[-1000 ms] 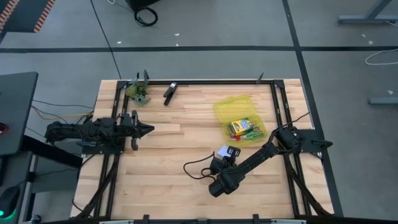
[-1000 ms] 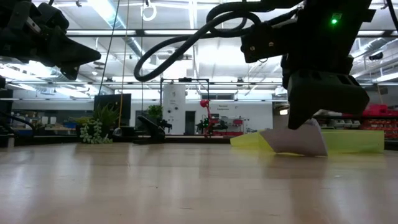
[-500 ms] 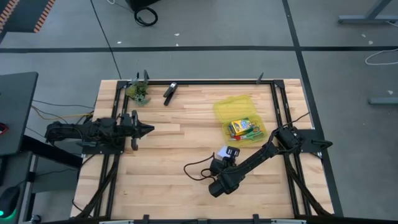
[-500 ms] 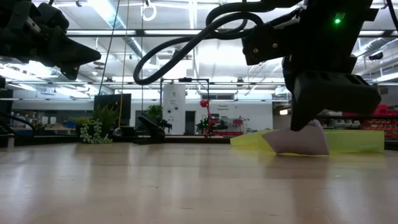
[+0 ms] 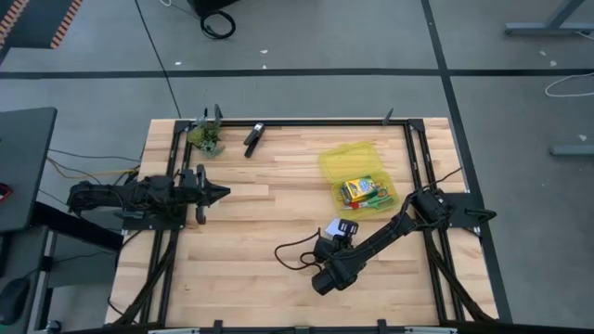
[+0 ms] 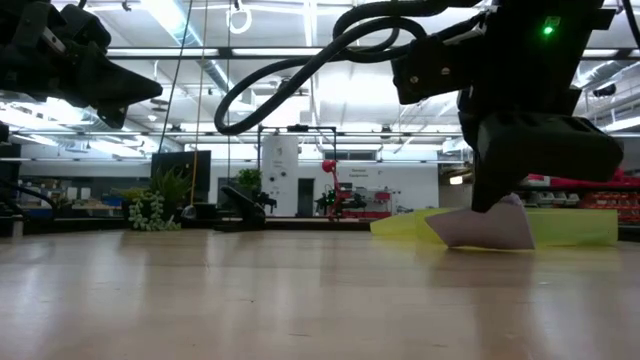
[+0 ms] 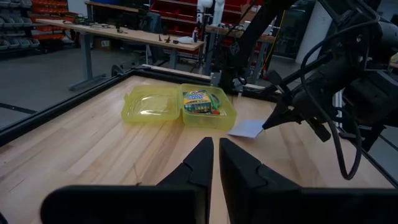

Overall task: Pack school essentials
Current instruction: Put the violet sticky notes into the yellow supply box

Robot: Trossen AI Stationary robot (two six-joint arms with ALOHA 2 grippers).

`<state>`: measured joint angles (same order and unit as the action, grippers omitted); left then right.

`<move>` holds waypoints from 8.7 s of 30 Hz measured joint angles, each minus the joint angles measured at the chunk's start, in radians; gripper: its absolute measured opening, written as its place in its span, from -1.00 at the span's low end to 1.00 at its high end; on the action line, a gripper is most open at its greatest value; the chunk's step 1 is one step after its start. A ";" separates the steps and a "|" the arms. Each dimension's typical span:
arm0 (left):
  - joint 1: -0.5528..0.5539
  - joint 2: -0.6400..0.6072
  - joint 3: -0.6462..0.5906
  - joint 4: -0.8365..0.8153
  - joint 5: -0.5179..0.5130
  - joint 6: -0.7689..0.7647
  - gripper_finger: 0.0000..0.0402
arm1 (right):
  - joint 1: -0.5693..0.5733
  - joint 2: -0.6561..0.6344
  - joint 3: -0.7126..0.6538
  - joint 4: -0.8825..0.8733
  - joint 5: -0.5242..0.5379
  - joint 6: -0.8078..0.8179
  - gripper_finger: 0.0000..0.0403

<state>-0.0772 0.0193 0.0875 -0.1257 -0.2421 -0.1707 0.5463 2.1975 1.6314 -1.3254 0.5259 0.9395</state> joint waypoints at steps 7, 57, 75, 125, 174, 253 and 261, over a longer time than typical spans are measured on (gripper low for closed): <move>0.000 0.000 0.000 0.000 0.000 0.000 -0.82 | 0.000 0.000 0.000 0.000 0.000 0.022 -1.00; 0.013 1.265 0.188 0.692 -0.022 0.223 -0.42 | -0.001 0.000 0.000 0.034 0.004 -0.002 -1.00; 0.011 1.719 0.461 0.821 0.064 0.575 0.00 | -0.001 -0.003 0.000 0.041 -0.004 -0.002 -1.00; -0.006 2.039 0.798 0.919 0.346 0.741 -0.29 | -0.041 -0.044 0.000 0.095 0.067 -0.061 -0.99; -0.001 2.068 1.074 0.507 0.300 0.647 -0.98 | 0.140 -0.444 -0.180 -0.018 0.361 0.258 -0.36; -0.027 2.319 1.614 0.275 -0.102 0.515 -0.95 | 0.149 -0.865 -0.480 0.034 0.566 0.204 -0.50; -0.052 2.350 1.613 0.311 -0.105 0.530 -0.97 | 0.149 -0.865 -0.480 0.034 0.573 0.201 -0.50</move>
<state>-0.1294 2.3693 1.7003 0.1855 -0.3475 0.3591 0.6956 1.3324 1.1519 -1.2910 1.0994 1.1404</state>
